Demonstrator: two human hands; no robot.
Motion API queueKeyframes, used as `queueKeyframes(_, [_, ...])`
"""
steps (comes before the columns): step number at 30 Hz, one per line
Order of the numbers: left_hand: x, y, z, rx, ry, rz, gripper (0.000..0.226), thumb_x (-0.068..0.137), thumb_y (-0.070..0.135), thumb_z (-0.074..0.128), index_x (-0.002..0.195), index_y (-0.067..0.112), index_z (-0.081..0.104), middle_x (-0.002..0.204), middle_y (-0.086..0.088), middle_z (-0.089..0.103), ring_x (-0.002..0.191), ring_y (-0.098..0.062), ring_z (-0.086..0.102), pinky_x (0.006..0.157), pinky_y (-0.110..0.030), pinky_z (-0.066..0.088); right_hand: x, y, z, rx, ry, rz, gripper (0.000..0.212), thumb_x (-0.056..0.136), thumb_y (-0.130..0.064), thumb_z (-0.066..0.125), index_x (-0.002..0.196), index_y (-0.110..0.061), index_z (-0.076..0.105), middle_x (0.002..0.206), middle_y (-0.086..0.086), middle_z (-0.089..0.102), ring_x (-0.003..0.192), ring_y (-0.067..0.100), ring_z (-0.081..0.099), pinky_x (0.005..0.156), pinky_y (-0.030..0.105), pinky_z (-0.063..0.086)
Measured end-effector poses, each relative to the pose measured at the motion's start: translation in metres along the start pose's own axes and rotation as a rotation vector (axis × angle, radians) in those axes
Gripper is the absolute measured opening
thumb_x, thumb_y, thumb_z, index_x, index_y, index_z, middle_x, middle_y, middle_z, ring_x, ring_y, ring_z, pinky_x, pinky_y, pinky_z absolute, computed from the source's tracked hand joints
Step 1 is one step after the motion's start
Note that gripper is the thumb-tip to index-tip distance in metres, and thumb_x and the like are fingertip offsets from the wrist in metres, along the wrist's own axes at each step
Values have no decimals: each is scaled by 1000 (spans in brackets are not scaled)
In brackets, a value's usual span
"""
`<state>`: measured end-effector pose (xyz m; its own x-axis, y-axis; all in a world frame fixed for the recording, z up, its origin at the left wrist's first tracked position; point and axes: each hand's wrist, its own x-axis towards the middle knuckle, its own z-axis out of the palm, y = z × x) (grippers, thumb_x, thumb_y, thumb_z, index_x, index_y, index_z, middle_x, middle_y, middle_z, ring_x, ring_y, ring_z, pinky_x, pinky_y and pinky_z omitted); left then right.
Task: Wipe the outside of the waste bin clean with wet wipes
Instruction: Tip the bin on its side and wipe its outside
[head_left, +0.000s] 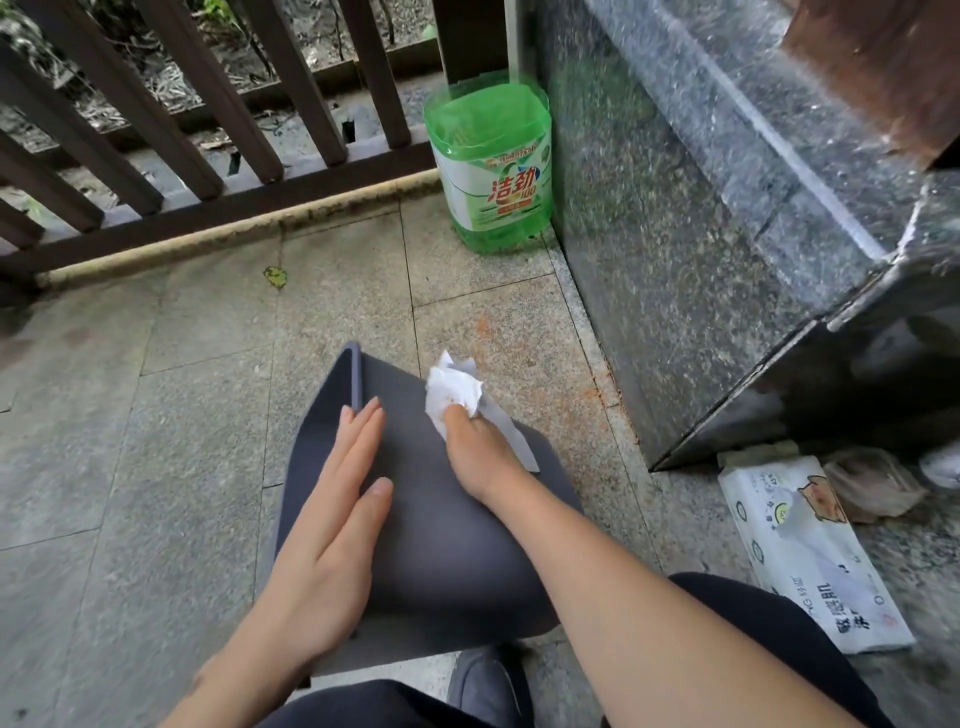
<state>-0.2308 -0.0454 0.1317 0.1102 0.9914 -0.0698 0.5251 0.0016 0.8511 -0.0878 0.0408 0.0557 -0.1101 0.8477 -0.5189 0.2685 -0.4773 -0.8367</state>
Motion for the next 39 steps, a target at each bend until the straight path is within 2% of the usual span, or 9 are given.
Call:
queueKeyframes(2, [-2, -4, -2, -8, 52, -49, 55, 102, 0, 45, 150, 26, 38, 159, 25, 28, 146, 13, 14, 111, -2, 11, 11, 13, -3, -29, 71, 72, 49, 102, -42, 25, 139, -24, 51, 111, -3, 61, 86, 14, 45, 73, 24, 29])
queueKeyframes(9, [-2, -6, -7, 38, 53, -58, 59, 102, -2, 44, 151, 30, 35, 157, 34, 26, 144, 17, 13, 110, 0, 9, -18, 64, -17, -67, 277, 315, 46, 105, -24, 31, 144, -3, 44, 146, 14, 50, 134, 31, 46, 106, 29, 31])
queueKeyframes(15, [-6, -1, -10, -2, 10, -89, 63, 102, 2, 47, 152, 36, 30, 151, 46, 20, 142, 20, 14, 106, 3, 12, -88, 23, 27, -5, 114, -134, 35, 90, -38, 27, 96, -20, 56, 91, -1, 58, 91, 19, 55, 91, 43, 48])
queueKeyframes(17, [4, 4, -6, 32, -60, -26, 63, 100, 4, 47, 153, 31, 27, 160, 33, 19, 147, 13, 12, 114, -6, 12, -88, 7, 33, 73, 55, -263, 35, 93, -38, 29, 105, -23, 58, 105, -2, 62, 102, 15, 56, 97, 40, 47])
queueKeyframes(21, [19, -9, -10, -22, -191, -2, 50, 107, 5, 34, 155, 8, 20, 163, 0, 23, 154, -18, 17, 123, -32, 17, -42, -18, 22, 104, -97, -379, 43, 98, -31, 32, 131, -23, 56, 131, -2, 62, 119, 7, 53, 92, 5, 36])
queueKeyframes(24, [10, 7, -1, 4, -145, -6, 69, 94, 5, 43, 157, 22, 19, 164, 18, 17, 152, -1, 11, 120, -19, 13, -2, -16, 13, 10, -74, -380, 42, 102, -32, 31, 137, -22, 53, 134, 0, 59, 124, 16, 52, 94, 23, 39])
queueKeyframes(29, [3, 5, -3, -5, -67, -43, 68, 93, 19, 42, 156, 34, 21, 160, 34, 16, 146, 13, 12, 112, -3, 10, 36, 30, -9, -79, 150, 50, 52, 97, -47, 30, 132, -19, 57, 129, 11, 62, 104, 25, 54, 85, 29, 37])
queueKeyframes(34, [-2, 10, -6, 8, -67, -54, 64, 96, 20, 42, 155, 34, 24, 159, 34, 19, 144, 17, 14, 109, 0, 10, 13, 92, -22, -55, 333, 447, 50, 103, -32, 37, 143, -1, 43, 148, 19, 48, 136, 36, 43, 111, 36, 31])
queueKeyframes(39, [1, 10, -3, 9, -44, -60, 63, 101, -4, 42, 154, 28, 28, 161, 27, 20, 143, 18, 14, 111, -1, 10, -31, 75, 2, -75, 337, 308, 45, 101, -27, 33, 133, -3, 52, 137, 17, 54, 130, 34, 47, 110, 34, 28])
